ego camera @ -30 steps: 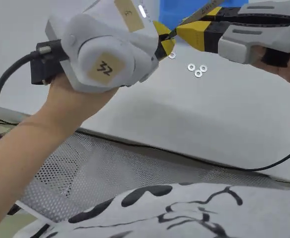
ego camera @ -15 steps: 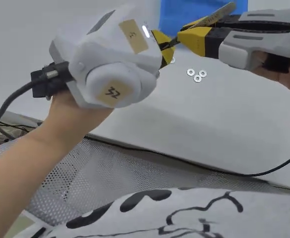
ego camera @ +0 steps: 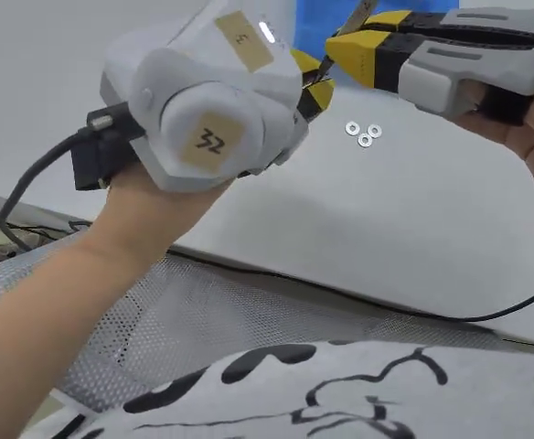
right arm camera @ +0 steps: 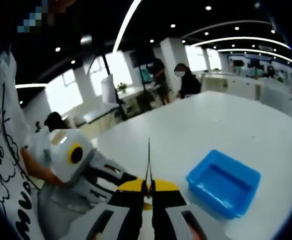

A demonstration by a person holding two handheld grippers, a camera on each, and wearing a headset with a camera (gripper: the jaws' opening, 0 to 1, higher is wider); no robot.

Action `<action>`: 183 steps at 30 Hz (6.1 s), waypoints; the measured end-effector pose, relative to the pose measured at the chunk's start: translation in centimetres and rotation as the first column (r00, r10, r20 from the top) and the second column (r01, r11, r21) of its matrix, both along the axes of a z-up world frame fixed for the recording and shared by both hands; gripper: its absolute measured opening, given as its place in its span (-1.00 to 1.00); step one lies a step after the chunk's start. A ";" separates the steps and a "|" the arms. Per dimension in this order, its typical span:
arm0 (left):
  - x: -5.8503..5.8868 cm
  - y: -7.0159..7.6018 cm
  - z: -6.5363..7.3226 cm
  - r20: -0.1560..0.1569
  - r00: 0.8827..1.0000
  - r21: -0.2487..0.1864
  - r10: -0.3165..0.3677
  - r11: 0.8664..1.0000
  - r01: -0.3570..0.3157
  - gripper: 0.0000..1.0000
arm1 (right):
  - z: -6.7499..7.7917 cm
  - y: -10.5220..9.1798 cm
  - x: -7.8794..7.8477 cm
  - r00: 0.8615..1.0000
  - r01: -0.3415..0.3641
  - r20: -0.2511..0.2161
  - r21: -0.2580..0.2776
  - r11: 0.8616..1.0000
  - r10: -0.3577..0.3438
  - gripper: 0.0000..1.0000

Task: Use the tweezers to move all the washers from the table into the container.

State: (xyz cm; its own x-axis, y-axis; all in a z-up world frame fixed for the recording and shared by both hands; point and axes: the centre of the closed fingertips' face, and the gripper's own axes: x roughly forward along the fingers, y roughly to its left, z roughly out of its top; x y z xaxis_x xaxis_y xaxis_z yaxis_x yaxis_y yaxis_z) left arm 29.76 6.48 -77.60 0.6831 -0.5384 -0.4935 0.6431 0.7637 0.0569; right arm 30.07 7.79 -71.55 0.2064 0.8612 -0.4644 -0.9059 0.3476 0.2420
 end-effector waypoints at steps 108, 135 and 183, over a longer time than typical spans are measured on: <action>-2.2 5.4 1.0 -0.069 0.995 -0.034 0.073 0.997 -0.076 0.11 | -9.5 1.0 2.3 0.972 -0.106 0.168 -0.322 0.941 0.167 -0.90; -3.5 6.4 0.0 -0.109 0.989 -0.001 0.100 0.995 -0.101 0.04 | -9.7 1.8 2.9 0.976 -0.103 0.146 -0.336 0.936 0.160 -0.91; -8.0 5.0 0.8 -0.182 0.968 0.017 0.172 0.985 -0.172 0.98 | -3.6 1.6 10.3 0.961 0.159 0.251 -0.153 0.975 -0.118 -0.92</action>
State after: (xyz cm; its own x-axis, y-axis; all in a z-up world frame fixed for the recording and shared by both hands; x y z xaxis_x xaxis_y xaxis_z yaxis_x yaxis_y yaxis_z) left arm 21.80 11.51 -76.77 0.6636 -0.4205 -0.6187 0.5018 0.8636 -0.0487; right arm 40.34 9.35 -75.19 0.4408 0.7291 -0.5235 -0.8699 0.4908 -0.0490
